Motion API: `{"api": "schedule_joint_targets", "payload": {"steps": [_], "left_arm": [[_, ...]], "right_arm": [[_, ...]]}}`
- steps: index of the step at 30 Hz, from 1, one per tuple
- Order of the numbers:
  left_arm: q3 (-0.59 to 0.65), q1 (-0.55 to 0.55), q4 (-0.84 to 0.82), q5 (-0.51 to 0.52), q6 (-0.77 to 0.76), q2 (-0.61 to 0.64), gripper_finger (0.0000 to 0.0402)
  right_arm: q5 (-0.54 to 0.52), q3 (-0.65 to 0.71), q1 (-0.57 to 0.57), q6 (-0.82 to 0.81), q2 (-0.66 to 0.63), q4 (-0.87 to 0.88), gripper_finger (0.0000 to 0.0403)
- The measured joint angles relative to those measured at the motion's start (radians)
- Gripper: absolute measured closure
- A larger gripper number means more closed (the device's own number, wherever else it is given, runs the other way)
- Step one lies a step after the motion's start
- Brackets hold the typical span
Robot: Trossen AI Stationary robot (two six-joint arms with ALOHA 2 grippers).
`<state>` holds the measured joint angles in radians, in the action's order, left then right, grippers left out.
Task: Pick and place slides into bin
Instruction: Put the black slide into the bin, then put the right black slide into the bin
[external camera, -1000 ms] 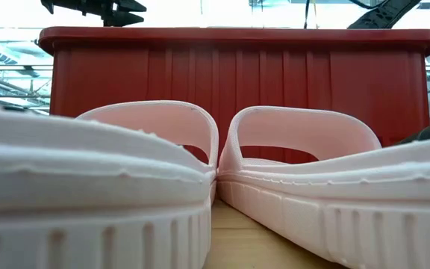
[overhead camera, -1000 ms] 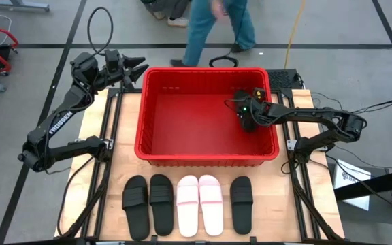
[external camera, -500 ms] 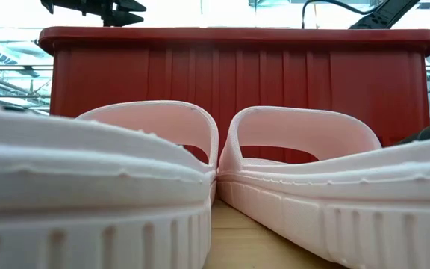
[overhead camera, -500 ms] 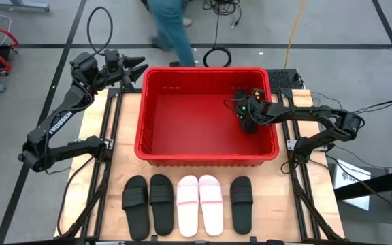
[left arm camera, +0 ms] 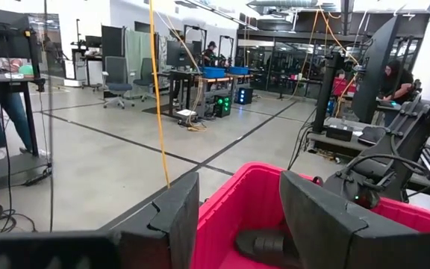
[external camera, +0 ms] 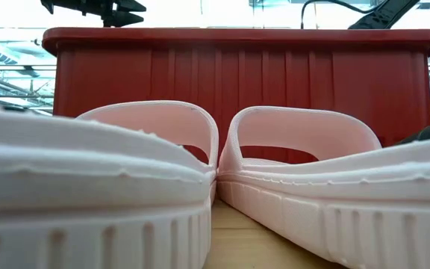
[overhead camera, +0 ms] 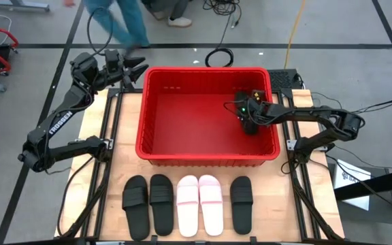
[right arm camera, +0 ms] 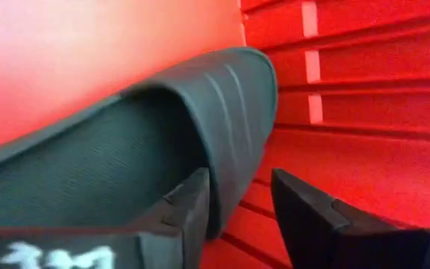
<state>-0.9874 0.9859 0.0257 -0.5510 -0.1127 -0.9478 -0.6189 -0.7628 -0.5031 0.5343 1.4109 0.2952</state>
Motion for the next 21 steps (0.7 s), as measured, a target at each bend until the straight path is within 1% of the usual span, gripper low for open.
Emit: {"api": "schedule_joint_targets", "payload": {"steps": [3, 7, 8, 15, 19, 21], "left_arm": [[0.000, 0.000, 0.000, 0.000, -0.002, 0.000, 0.0215], [0.000, 0.000, -0.007, -0.001, -0.002, 0.000, 0.0215], [0.000, 0.000, -0.010, -0.001, -0.001, 0.000, 0.0215], [0.000, 0.000, -0.015, 0.000, 0.007, 0.000, 0.0215], [0.000, 0.000, -0.015, 0.000, 0.016, 0.000, 0.0215], [0.000, 0.000, -0.015, 0.001, 0.024, 0.000, 0.0215]], "right_arm": [[0.017, 0.000, 0.022, 0.002, -0.011, 0.009, 0.0243], [-0.035, 0.000, 0.040, -0.014, -0.032, 0.040, 0.0234], [-0.043, 0.000, 0.042, -0.024, -0.040, 0.046, 0.0234], [-0.007, 0.001, 0.072, -0.051, -0.133, 0.083, 0.0238], [-0.012, 0.001, 0.093, -0.009, -0.201, 0.066, 0.0237], [-0.016, 0.001, 0.098, 0.012, -0.235, 0.026, 0.0238]]}}
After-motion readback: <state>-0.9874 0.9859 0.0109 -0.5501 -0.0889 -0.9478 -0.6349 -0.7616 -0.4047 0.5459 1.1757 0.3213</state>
